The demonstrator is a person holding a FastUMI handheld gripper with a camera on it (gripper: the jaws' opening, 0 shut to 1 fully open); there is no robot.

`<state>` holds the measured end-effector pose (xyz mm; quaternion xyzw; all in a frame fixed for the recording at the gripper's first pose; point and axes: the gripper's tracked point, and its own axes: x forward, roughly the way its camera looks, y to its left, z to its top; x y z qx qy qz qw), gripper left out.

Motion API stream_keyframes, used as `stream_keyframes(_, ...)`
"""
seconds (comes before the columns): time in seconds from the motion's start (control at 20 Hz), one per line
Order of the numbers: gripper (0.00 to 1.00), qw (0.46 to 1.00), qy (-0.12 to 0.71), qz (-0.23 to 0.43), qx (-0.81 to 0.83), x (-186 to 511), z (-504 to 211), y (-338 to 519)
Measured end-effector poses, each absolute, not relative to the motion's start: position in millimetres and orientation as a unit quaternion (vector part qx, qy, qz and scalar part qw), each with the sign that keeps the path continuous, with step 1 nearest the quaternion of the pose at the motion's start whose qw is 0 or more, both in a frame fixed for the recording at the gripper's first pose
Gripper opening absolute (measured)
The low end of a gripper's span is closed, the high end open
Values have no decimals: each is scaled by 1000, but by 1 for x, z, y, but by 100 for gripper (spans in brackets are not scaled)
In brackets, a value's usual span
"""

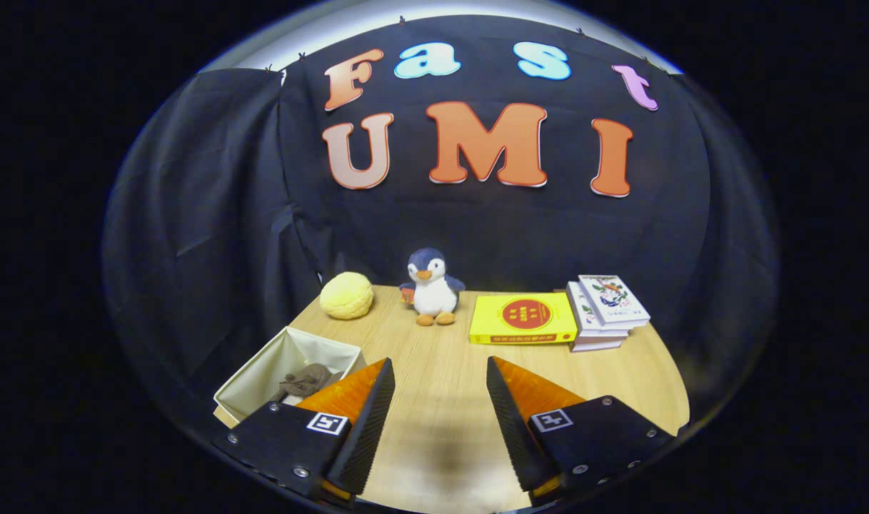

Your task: Open the storage box then place both shoes into the box .Put the left shoe in first, then the right shoe, with the right side of both shoes facing outward in a uniform manner.

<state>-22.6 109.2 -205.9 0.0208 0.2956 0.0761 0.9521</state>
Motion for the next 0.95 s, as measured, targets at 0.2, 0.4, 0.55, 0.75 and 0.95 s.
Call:
stream_keyframes(0.2,89,976,206,67,13,-7,-151,67)
stream_keyframes(0.4,92,989,127,71,2,2,-95,45)
stream_keyframes(0.55,94,994,84,75,9,6,-62,40)
stream_keyframes(0.75,94,996,52,78,8,4,-37,44)
stream_keyframes(0.95,96,995,17,95,11,4,-20,56)
